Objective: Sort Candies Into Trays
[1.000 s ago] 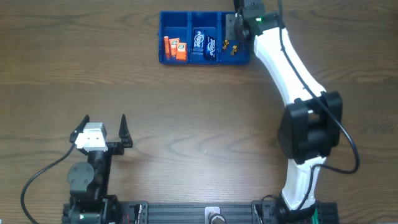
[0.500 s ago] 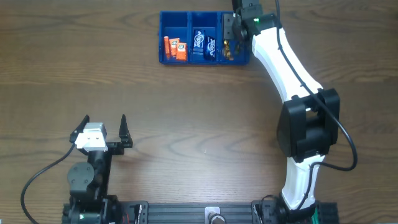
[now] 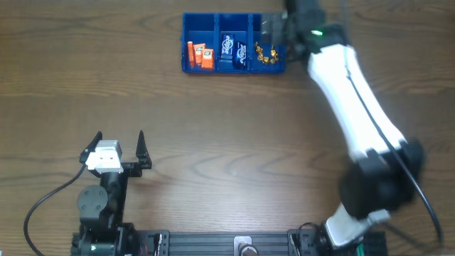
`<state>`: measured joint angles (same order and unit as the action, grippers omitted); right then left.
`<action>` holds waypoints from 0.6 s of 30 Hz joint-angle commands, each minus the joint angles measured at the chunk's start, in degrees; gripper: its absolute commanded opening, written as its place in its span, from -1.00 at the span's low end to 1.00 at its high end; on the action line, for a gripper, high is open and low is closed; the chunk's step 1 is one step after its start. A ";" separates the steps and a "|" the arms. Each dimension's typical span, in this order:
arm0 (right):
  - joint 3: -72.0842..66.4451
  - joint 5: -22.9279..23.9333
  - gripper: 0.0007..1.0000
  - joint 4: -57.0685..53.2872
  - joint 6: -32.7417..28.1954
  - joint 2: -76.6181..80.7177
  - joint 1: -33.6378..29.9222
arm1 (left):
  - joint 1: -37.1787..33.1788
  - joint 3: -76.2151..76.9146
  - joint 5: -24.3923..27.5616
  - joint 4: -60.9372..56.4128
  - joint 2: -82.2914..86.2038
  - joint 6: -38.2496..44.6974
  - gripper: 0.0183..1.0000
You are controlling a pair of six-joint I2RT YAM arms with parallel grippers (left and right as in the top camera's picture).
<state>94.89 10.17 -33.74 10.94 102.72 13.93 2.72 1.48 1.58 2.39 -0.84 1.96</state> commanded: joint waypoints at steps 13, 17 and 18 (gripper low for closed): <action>-58.05 -0.76 1.00 17.40 -5.38 -67.84 -14.51 | -0.09 -1.18 -0.48 2.10 0.35 0.66 1.00; -69.46 -4.81 1.00 22.01 -4.94 -78.88 -14.49 | -0.09 -1.18 -0.48 2.08 0.35 0.66 1.00; -71.60 -6.32 1.00 22.67 -4.94 -81.18 -14.47 | -0.09 -1.18 -0.48 2.08 0.35 0.66 1.00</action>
<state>30.15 9.61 -12.99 5.61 28.14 -0.27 2.72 1.48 1.61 2.42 -0.86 1.96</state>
